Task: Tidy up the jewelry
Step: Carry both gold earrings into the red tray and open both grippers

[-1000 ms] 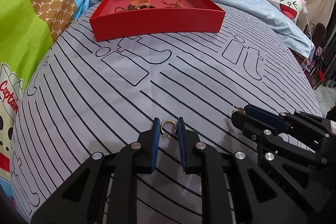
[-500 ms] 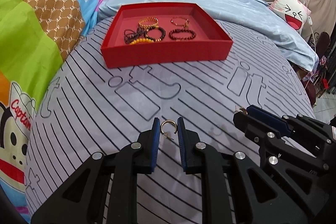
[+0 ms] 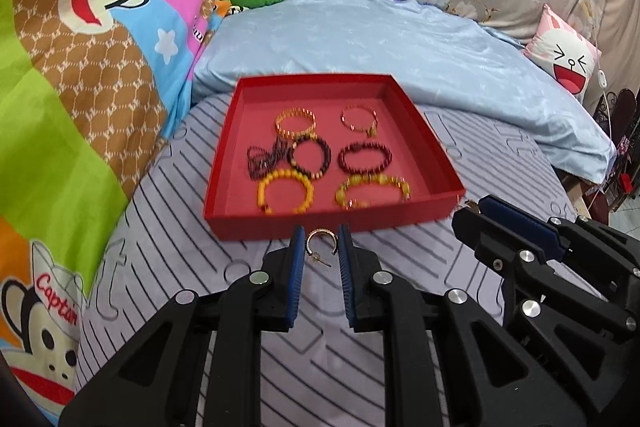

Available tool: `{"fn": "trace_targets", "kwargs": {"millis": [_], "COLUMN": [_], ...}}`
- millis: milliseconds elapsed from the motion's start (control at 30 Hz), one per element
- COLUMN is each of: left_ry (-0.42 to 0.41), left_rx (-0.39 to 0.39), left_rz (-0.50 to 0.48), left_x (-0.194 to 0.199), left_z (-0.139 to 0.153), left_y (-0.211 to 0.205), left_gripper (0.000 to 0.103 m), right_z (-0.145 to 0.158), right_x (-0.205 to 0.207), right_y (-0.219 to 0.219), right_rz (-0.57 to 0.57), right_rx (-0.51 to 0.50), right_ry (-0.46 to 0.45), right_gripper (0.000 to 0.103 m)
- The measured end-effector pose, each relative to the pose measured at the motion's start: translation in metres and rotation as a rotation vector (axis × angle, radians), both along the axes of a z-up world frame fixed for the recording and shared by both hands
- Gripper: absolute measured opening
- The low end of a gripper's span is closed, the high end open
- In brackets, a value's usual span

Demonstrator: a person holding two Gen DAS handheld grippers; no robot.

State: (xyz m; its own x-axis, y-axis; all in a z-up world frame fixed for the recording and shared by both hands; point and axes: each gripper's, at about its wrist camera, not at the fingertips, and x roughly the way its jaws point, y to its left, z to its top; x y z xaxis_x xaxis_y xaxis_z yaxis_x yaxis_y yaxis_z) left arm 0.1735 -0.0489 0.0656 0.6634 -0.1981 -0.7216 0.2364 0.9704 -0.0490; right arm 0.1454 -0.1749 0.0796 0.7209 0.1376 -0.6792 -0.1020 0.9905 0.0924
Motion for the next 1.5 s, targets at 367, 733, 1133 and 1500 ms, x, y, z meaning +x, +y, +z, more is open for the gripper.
{"fn": "trace_targets", "kwargs": {"millis": [367, 733, 1133, 1500], "left_ry": [-0.039, -0.012, 0.032, 0.051], "left_rx": [0.014, 0.045, 0.063, 0.068], "left_rz": [0.014, 0.047, 0.060, 0.076], "left_x": [0.078, 0.142, 0.171, 0.181], "left_z": [0.010, -0.008, -0.032, -0.042], "left_y": [-0.014, -0.019, -0.023, -0.023], "left_gripper": [0.016, 0.016, 0.016, 0.017], "right_z": [0.004, -0.017, -0.042, -0.051], "right_x": [0.080, 0.149, 0.176, 0.183], "right_y": [-0.013, -0.018, -0.021, -0.020], "right_rz": [-0.029, -0.049, -0.065, -0.072], "right_rx": [-0.012, -0.017, -0.016, -0.018], "right_ry": [-0.006, 0.028, 0.073, 0.088], "right_gripper": [0.016, 0.016, 0.016, 0.017]}}
